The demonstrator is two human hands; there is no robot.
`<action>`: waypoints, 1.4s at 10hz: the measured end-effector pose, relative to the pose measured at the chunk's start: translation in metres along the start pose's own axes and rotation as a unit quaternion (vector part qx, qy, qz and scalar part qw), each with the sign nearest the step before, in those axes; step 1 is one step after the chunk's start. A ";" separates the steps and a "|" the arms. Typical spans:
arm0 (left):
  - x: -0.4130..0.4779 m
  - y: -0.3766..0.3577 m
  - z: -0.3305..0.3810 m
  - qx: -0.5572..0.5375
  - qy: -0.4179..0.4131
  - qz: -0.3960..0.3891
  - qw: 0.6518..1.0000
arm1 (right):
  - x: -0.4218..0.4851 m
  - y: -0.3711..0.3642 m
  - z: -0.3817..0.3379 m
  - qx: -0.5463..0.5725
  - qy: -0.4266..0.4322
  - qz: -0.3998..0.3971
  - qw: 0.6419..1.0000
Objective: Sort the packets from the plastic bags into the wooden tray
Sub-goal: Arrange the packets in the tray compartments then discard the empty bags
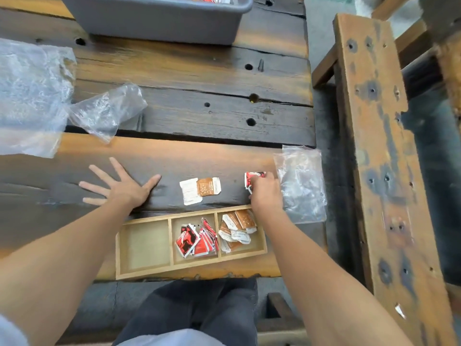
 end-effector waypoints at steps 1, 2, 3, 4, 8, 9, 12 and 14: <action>-0.001 -0.002 -0.001 -0.001 -0.012 -0.001 1.000 | 0.002 -0.001 -0.004 0.006 -0.003 0.025 1.000; -0.002 0.000 0.000 -0.004 -0.015 -0.008 1.000 | 0.001 -0.001 -0.003 0.029 -0.016 0.058 0.998; -0.002 0.001 -0.001 -0.013 -0.014 -0.020 1.000 | -0.002 0.004 -0.002 0.060 0.004 0.097 0.993; -0.002 0.003 -0.001 -0.022 -0.012 -0.023 0.999 | -0.017 0.027 -0.014 0.191 0.012 0.152 0.970; 0.003 -0.001 -0.005 -0.003 -0.045 0.001 0.999 | -0.114 0.006 -0.094 0.338 0.070 -0.107 0.933; 0.005 -0.002 -0.005 0.000 -0.045 0.003 0.999 | -0.100 0.014 -0.082 0.332 0.039 -0.052 0.941; 0.006 -0.002 -0.004 0.004 -0.046 0.000 0.999 | -0.022 0.026 -0.014 0.240 -0.040 0.041 0.969; 0.010 -0.003 -0.002 0.018 -0.045 0.001 0.999 | 0.009 0.005 0.003 0.154 -0.016 0.035 0.987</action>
Point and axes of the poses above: each hand's wrist, its own x-axis towards the middle knuckle, its own y-axis out of the back of the hand, z = x × y, the point moved 4 cm from there along x, towards the middle knuckle, and after that the axes turned 6 degrees about y, right-handed, at the moved point
